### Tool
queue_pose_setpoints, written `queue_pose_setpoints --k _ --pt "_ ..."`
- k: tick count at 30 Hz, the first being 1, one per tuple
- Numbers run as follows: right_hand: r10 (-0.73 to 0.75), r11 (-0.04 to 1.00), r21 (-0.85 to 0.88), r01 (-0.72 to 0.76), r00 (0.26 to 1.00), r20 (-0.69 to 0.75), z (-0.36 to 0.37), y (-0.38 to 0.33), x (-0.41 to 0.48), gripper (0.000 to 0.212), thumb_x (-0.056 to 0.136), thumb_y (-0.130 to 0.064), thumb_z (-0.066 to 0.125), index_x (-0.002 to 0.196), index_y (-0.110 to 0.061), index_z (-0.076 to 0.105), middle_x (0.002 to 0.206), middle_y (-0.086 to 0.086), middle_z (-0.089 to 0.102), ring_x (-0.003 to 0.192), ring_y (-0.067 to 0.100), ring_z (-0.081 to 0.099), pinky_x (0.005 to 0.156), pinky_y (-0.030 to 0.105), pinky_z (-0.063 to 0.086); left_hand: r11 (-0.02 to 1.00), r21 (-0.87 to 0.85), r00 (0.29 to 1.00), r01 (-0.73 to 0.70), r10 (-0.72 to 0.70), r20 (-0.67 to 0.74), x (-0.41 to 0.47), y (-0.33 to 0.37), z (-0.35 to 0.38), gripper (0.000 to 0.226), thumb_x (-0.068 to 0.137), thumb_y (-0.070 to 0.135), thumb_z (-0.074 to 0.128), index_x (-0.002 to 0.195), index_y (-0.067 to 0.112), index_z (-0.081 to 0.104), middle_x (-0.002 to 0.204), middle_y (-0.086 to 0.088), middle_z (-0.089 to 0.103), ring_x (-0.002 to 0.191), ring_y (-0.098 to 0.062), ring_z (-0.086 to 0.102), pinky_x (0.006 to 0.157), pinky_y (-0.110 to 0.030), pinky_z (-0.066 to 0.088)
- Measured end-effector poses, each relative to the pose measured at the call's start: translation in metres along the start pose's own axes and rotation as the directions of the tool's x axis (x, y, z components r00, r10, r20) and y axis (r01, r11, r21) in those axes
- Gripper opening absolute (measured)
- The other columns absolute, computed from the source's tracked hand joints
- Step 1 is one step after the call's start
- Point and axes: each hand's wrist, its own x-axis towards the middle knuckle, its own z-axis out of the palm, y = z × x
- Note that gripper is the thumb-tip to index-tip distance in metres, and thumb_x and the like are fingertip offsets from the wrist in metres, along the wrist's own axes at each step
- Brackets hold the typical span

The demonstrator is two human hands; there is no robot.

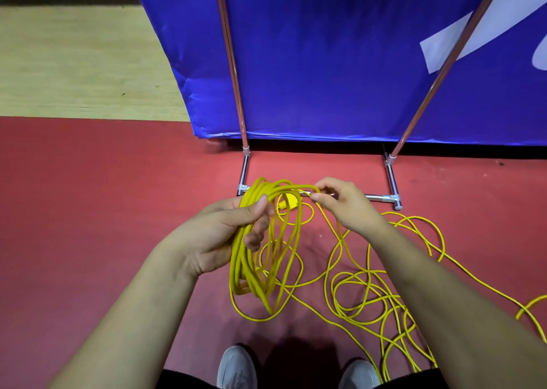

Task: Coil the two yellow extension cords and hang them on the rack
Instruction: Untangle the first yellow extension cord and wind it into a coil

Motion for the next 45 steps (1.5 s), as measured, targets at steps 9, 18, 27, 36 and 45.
queue_pose_setpoints --k 9,18,27,36,45 --pt "0.083 0.996 0.021 -0.082 0.995 -0.054 0.017 0.027 0.009 0.01 0.09 -0.008 0.063 0.081 -0.007 0.065 0.061 -0.01 0.047 0.052 0.0 0.037 0.053 0.016 0.031 0.993 -0.099 0.996 -0.058 0.064 0.054 0.002 -0.001 -0.001 0.037 0.061 0.024 0.087 0.085 0.008 0.065 0.063 -0.003 0.053 0.046 -0.013 0.047 0.048 -0.023 0.043" --pt "0.464 0.876 0.105 -0.47 0.882 0.078 0.051 0.085 -0.021 0.015 0.097 -0.011 0.054 0.084 -0.008 0.058 0.062 0.005 0.06 0.055 0.018 0.046 0.053 0.028 0.033 0.905 -0.275 0.932 -0.324 0.355 0.07 0.0 0.024 -0.004 0.023 0.074 0.026 0.075 0.089 0.014 0.063 0.068 0.003 0.059 0.053 -0.01 0.055 0.054 -0.021 0.047" --pt "0.222 0.955 -0.293 -0.038 0.747 0.627 0.025 -0.033 -0.01 0.01 0.091 -0.007 0.059 0.091 -0.016 0.063 0.063 -0.007 0.052 0.051 0.001 0.04 0.049 0.018 0.032 0.959 0.16 0.905 -0.233 0.274 -0.325 0.008 0.027 -0.017 0.007 0.094 0.019 0.051 0.094 0.013 0.049 0.099 -0.021 0.072 0.089 -0.031 0.072 0.07 -0.027 0.057" --pt "-0.086 0.906 0.423 -0.021 0.969 0.232 0.005 -0.079 -0.003 0.011 0.086 0.0 0.066 0.092 -0.009 0.066 0.067 0.006 0.061 0.059 0.009 0.052 0.053 0.015 0.038 0.973 0.22 0.994 -0.071 0.088 -0.068 -0.003 0.009 -0.001 0.011 0.086 0.021 0.06 0.085 0.01 0.062 0.061 -0.009 0.06 0.043 -0.017 0.052 0.044 -0.024 0.043" --pt "0.119 0.98 0.149 -0.13 0.99 0.079 -0.009 0.006 -0.008 0.012 0.091 -0.003 0.061 0.091 -0.014 0.066 0.069 -0.002 0.062 0.064 0.004 0.056 0.069 0.021 0.045 0.992 -0.049 0.988 -0.12 0.114 -0.108 -0.001 0.014 0.002 0.016 0.085 0.017 0.049 0.087 0.003 0.056 0.055 -0.002 0.046 0.041 -0.013 0.042 0.044 -0.022 0.039"
